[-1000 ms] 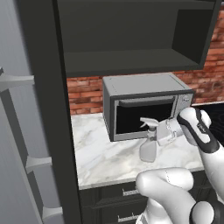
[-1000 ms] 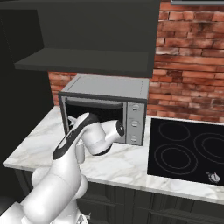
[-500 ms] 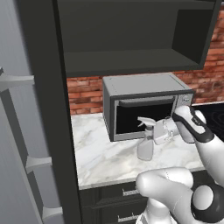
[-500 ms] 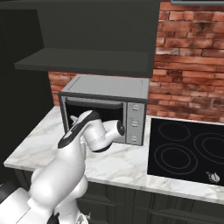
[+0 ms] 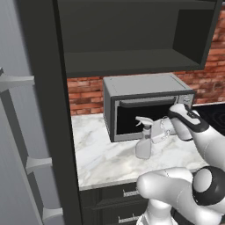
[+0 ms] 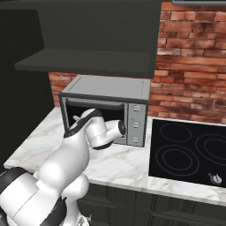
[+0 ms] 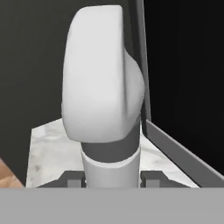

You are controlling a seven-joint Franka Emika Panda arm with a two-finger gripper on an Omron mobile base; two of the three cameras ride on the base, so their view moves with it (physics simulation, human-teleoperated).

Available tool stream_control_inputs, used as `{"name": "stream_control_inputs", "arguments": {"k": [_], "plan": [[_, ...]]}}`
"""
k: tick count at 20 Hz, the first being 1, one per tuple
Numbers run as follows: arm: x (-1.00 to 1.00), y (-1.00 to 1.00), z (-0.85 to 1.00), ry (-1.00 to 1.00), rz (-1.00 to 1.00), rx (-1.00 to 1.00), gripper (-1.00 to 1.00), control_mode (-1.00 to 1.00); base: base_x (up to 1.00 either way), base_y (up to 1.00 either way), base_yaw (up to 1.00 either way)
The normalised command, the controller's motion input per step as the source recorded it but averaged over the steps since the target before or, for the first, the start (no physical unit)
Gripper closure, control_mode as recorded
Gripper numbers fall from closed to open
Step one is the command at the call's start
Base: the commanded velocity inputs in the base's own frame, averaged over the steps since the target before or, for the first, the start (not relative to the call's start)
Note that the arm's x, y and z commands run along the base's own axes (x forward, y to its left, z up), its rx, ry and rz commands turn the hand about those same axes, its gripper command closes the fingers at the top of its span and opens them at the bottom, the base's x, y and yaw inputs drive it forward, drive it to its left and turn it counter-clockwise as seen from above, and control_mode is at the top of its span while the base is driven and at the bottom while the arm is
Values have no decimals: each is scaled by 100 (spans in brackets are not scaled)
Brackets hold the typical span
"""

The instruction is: Move the cutting board and knife to the sink. Then move spray from the cabinet to the counter.

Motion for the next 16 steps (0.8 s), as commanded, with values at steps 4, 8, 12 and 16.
{"name": "stream_control_inputs", "arguments": {"k": [4, 8, 12, 16], "plan": [[4, 0, -28, 0, 0, 0, 100, -100, 0, 0, 0], [0, 0, -36, 0, 0, 0, 100, -100, 0, 0, 0], [0, 0, -31, -1, 0, 0, 100, -100, 0, 0, 0], [0, 0, -2, 0, 0, 0, 100, -100, 0, 0, 0]]}}
